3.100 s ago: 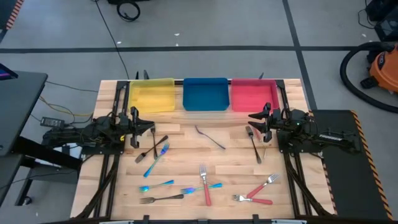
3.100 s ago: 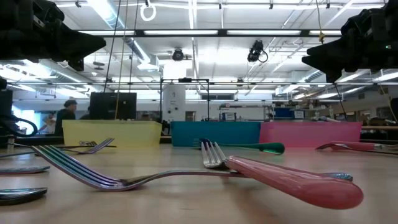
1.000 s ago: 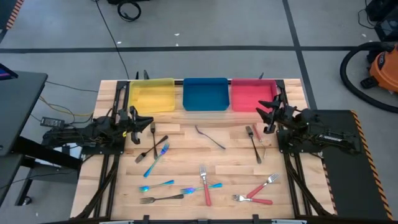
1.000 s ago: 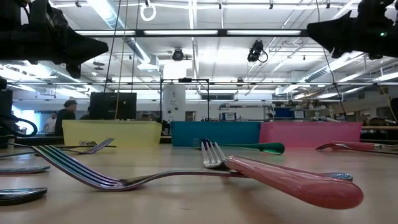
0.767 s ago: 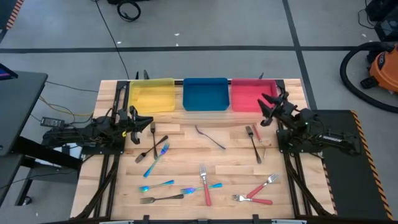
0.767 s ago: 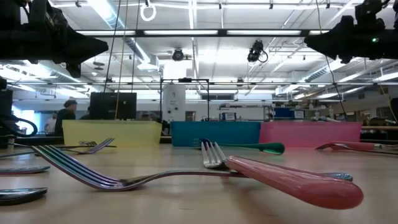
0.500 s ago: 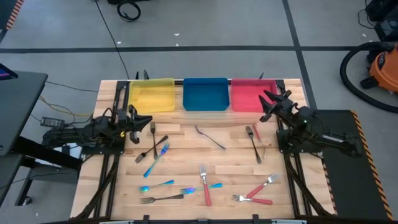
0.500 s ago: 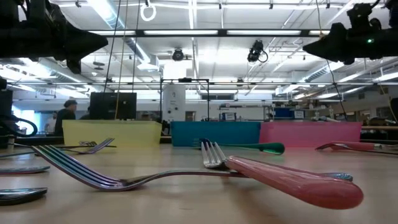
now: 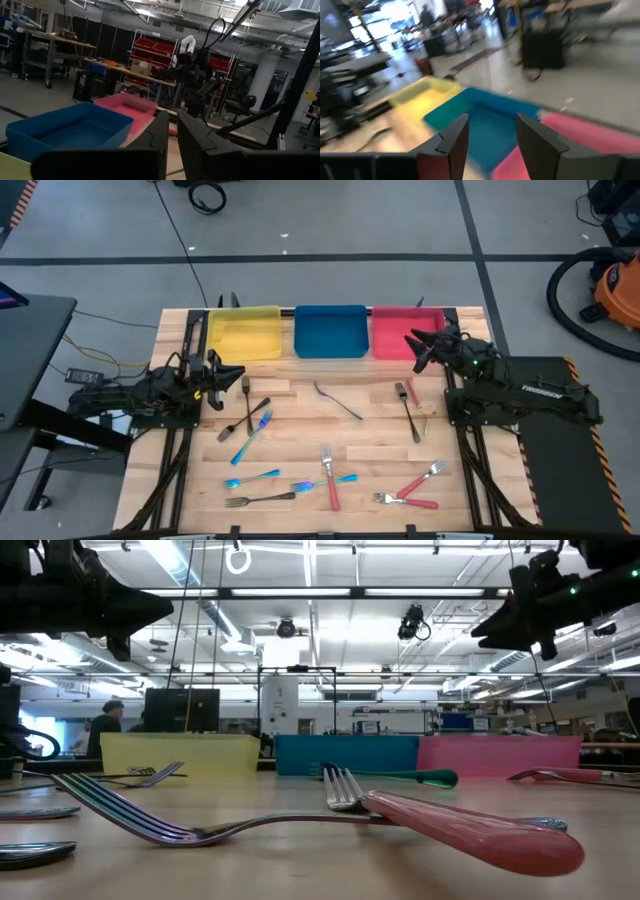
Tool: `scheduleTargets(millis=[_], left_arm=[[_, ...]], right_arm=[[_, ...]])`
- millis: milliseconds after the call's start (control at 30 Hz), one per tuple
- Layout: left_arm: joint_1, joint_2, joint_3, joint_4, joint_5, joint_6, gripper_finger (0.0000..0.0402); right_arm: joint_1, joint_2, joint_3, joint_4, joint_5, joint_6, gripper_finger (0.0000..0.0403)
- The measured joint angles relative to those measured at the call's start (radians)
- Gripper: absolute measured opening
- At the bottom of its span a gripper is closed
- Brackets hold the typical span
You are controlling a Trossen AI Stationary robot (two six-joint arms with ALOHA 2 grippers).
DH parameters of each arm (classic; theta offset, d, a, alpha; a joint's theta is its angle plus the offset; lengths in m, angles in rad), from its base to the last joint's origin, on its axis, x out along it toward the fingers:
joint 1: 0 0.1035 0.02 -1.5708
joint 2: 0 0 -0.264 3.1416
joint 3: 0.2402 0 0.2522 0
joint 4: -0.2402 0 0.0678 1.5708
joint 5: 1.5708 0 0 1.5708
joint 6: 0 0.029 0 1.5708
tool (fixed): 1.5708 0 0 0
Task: Sort silverware by color (type)
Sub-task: Put the pink fork into the pink bin
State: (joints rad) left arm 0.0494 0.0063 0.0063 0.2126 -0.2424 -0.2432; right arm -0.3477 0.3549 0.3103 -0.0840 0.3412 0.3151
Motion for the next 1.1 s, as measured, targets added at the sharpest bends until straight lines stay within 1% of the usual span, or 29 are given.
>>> scheduleTargets(millis=[100,167,233,300,400,467,567,667,800,967,1100], left_arm=[[0.0,0.0,0.0,0.0,0.0,-0.051,0.0038],[0.0,0.0,0.0,0.0,0.0,-0.06,0.0038],[0.0,0.0,0.0,-0.004,0.001,-0.052,0.0038],[0.0,0.0,0.0,-0.001,0.001,0.009,0.0038],[0.014,0.0,0.0,0.027,-0.002,0.119,0.0038],[0.026,0.0,0.0,0.02,-0.01,0.153,0.0038],[0.036,0.0,0.0,0.012,-0.013,0.109,0.0038],[0.047,0.0,0.0,0.012,-0.013,0.094,0.0038],[0.056,0.0,0.0,0.008,-0.012,0.106,0.0038],[0.056,0.0,0.0,0.007,-0.012,0.106,0.0038],[0.056,0.0,0.0,0.005,-0.012,0.093,0.0038]], right_arm=[[0.0,0.069,0.086,-0.082,-0.05,0.026,0.0168],[0.0,0.119,0.16,-0.17,-0.045,0.025,0.0168],[-0.002,0.174,0.244,-0.297,-0.022,0.025,0.0168],[-0.009,0.231,0.329,-0.456,-0.002,0.058,0.0168],[-0.013,0.311,0.43,-0.712,-0.01,0.224,0.0168],[-0.009,0.353,0.457,-0.838,-0.072,0.348,0.0168],[0.015,0.402,0.451,-0.951,-0.209,0.507,0.0169],[0.057,0.44,0.408,-1.01,-0.294,0.606,0.0169],[0.119,0.478,0.344,-0.994,-0.361,0.667,0.0169],[0.19,0.528,0.284,-0.989,-0.385,0.726,0.0169],[0.245,0.568,0.271,-0.946,-0.384,0.753,0.0169]])
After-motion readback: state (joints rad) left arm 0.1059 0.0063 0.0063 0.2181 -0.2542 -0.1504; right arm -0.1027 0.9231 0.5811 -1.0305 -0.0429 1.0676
